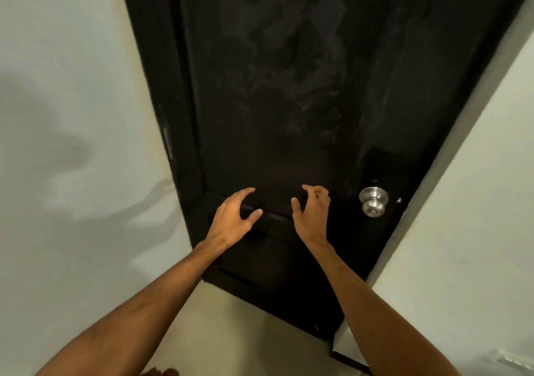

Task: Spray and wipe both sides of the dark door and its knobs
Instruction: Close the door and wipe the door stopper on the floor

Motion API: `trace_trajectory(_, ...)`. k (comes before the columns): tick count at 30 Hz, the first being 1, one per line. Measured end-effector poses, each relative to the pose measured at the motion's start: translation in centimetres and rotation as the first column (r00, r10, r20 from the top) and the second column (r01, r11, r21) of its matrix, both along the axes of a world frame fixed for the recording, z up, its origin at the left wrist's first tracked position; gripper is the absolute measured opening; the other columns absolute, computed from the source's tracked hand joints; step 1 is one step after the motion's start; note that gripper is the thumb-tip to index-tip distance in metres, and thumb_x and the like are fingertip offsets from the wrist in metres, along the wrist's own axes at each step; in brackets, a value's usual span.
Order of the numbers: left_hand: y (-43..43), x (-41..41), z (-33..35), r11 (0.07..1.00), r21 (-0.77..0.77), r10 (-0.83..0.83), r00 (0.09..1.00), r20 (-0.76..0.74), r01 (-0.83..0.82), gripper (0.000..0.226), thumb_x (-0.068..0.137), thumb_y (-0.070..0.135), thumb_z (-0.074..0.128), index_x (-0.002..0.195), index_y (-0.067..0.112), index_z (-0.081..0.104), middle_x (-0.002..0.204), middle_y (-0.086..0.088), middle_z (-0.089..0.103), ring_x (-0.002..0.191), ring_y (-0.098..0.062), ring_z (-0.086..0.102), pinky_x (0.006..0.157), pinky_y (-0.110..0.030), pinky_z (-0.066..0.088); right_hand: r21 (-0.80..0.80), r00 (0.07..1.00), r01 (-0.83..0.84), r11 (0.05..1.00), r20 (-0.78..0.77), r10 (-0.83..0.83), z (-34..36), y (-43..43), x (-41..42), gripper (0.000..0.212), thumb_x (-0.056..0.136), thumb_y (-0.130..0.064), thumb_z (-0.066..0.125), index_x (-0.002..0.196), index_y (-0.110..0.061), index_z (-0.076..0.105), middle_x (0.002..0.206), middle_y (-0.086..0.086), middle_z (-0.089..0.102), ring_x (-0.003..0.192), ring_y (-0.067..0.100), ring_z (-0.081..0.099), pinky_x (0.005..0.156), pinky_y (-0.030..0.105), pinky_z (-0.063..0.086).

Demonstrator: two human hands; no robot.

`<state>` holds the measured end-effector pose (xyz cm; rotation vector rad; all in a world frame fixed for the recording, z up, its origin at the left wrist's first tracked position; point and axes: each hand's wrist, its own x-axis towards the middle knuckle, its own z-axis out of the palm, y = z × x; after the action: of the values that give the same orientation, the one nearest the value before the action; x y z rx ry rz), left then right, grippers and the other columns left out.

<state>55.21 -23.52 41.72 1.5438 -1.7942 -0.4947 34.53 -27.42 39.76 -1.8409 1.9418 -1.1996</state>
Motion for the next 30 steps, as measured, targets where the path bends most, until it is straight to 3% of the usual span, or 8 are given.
trace_trajectory(4,3.1,5.0,0.1,0.989,0.021,0.146,0.989,-0.007,-0.146,0.066,0.095,0.038,0.072,0.152,0.027,0.044,0.154,-0.001,0.050,0.142,-0.020,0.047,0.116,-0.045,0.044,0.021,0.984,-0.176,0.984,-0.010,0.176,0.0,1.0,5.8,0.043,0.096,-0.027,0.069,0.136,-0.018,0.057,0.144,0.005,0.042,0.131,0.018,0.045,0.102,0.031,0.045)
trace_trajectory(8,7.0,9.7,0.0,0.955,-0.006,0.296,0.955,0.033,-0.296,0.064,0.096,0.041,0.071,0.152,0.024,0.046,0.154,-0.002,0.052,0.140,-0.023,0.050,0.112,-0.041,0.043,0.030,0.926,-0.378,0.925,-0.008,0.378,-0.2,3.0,11.7,0.042,0.098,-0.025,0.067,0.138,-0.019,0.056,0.144,0.004,0.042,0.135,0.018,0.041,0.108,0.038,0.046)
trace_trajectory(11,9.9,12.7,-0.7,0.916,-0.026,0.400,0.913,0.082,-0.399,0.065,0.096,0.046,0.070,0.153,0.025,0.045,0.156,-0.002,0.050,0.143,-0.026,0.047,0.117,-0.048,0.040,0.085,0.872,-0.481,0.872,-0.058,0.487,-0.5,4.8,15.6,0.050,0.099,-0.028,0.066,0.146,-0.021,0.050,0.154,0.004,0.036,0.142,0.019,0.035,0.114,0.036,0.039)
trace_trajectory(15,15.3,17.1,-2.3,0.854,-0.018,0.519,0.851,0.073,-0.520,0.071,0.095,0.043,0.071,0.156,0.023,0.041,0.158,-0.004,0.047,0.146,-0.027,0.043,0.119,-0.052,0.037,0.169,0.748,-0.635,0.754,-0.108,0.655,-1.9,7.5,21.4,0.066,0.099,-0.034,0.064,0.158,-0.025,0.034,0.168,0.005,0.018,0.153,0.026,0.020,0.121,0.047,0.029)
trace_trajectory(17,19.3,20.8,-4.7,0.776,0.029,0.627,0.776,0.069,-0.630,0.075,0.095,0.044,0.071,0.158,0.022,0.037,0.161,-0.005,0.044,0.147,-0.028,0.041,0.119,-0.052,0.035,0.236,0.621,-0.734,0.637,-0.149,0.770,-3.9,10.2,26.1,0.071,0.100,-0.036,0.063,0.161,-0.027,0.027,0.171,0.004,0.009,0.155,0.028,0.013,0.122,0.053,0.024)
trace_trajectory(23,26.0,24.2,-10.2,0.691,0.129,0.709,0.702,0.066,-0.711,0.084,0.095,0.046,0.069,0.162,0.020,0.026,0.166,-0.005,0.034,0.150,-0.029,0.035,0.119,-0.053,0.032,0.374,0.429,-0.805,0.460,-0.169,0.887,-9.6,14.1,31.3,0.079,0.100,-0.034,0.064,0.163,-0.028,0.017,0.172,0.005,0.000,0.156,0.027,0.009,0.122,0.054,0.025)
trace_trajectory(27,30.4,25.9,-16.6,0.610,0.283,0.756,0.650,0.071,-0.740,0.094,0.087,0.067,0.056,0.162,0.020,0.024,0.167,-0.005,0.033,0.150,-0.030,0.035,0.118,-0.050,0.033,0.510,0.319,-0.789,0.343,-0.138,0.938,-15.7,16.9,34.9,0.079,0.101,-0.032,0.062,0.164,-0.030,0.014,0.172,0.004,-0.002,0.157,0.027,0.006,0.124,0.049,0.021)
trace_trajectory(30,33.2,27.7,-23.5,0.548,0.396,0.792,0.609,0.035,-0.736,0.098,0.084,0.067,0.059,0.162,0.020,0.023,0.166,-0.005,0.035,0.149,-0.030,0.037,0.117,-0.046,0.035,0.601,0.236,-0.756,0.261,-0.122,0.964,-21.6,18.1,37.9,0.076,0.101,-0.030,0.059,0.164,-0.028,0.016,0.172,0.004,-0.002,0.157,0.027,0.006,0.123,0.046,0.020)
